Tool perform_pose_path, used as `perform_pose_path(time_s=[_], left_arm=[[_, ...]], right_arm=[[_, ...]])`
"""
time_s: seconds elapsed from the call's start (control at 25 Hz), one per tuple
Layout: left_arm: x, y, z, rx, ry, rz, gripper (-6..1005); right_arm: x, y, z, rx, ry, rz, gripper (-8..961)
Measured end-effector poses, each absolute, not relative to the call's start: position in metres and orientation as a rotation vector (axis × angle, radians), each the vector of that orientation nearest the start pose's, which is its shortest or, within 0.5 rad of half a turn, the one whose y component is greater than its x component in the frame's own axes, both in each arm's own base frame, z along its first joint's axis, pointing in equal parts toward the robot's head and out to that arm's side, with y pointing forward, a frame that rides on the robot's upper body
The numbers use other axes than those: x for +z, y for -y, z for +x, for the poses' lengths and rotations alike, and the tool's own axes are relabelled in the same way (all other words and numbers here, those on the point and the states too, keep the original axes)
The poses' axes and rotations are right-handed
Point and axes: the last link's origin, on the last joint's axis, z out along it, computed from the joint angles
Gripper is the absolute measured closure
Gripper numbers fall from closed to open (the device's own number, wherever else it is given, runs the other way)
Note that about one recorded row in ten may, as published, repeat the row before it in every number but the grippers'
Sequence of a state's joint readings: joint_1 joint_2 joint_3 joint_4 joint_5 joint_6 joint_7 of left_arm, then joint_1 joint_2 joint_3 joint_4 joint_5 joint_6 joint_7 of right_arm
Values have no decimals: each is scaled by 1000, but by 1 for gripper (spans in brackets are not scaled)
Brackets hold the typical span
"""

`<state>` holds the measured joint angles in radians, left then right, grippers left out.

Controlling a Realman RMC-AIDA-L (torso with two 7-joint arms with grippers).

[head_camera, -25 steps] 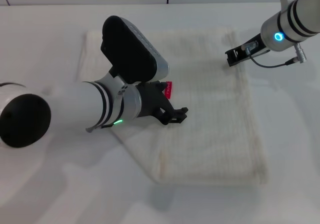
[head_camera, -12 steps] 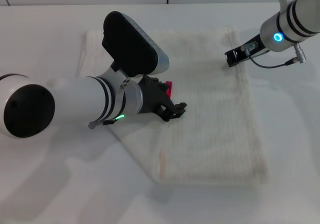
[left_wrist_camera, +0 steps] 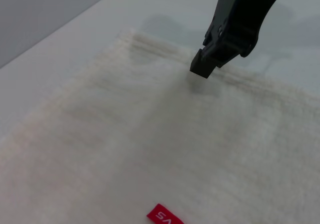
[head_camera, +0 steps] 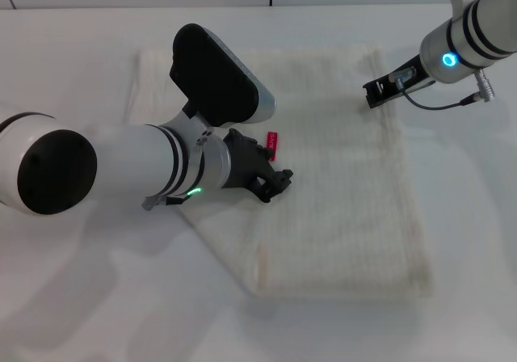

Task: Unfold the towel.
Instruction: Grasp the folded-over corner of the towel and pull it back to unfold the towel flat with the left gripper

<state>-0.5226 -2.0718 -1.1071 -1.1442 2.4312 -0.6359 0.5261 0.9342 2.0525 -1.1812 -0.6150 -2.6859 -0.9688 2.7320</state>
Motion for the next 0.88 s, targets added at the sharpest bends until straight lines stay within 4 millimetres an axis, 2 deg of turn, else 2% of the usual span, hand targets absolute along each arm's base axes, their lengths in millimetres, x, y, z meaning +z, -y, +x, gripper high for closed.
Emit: perform_pose_path(time_s=[0.08, 0.52, 0.72, 0.88], left_arm=[[-125, -344, -163, 110, 468, -2598, 634], [-123, -341, -155, 148, 442, -2635, 698], [-115, -335, -141, 97, 408, -2641, 868], [-99, -330, -128, 69, 383, -2627, 924]], right_arm=[[-32, -446, 212, -272, -1222, -2209, 908], [-33, -446, 211, -273, -1218, -2213, 904], [-33, -445, 212, -275, -1217, -2214, 902], [-33, -445, 212, -276, -1217, -2214, 900]])
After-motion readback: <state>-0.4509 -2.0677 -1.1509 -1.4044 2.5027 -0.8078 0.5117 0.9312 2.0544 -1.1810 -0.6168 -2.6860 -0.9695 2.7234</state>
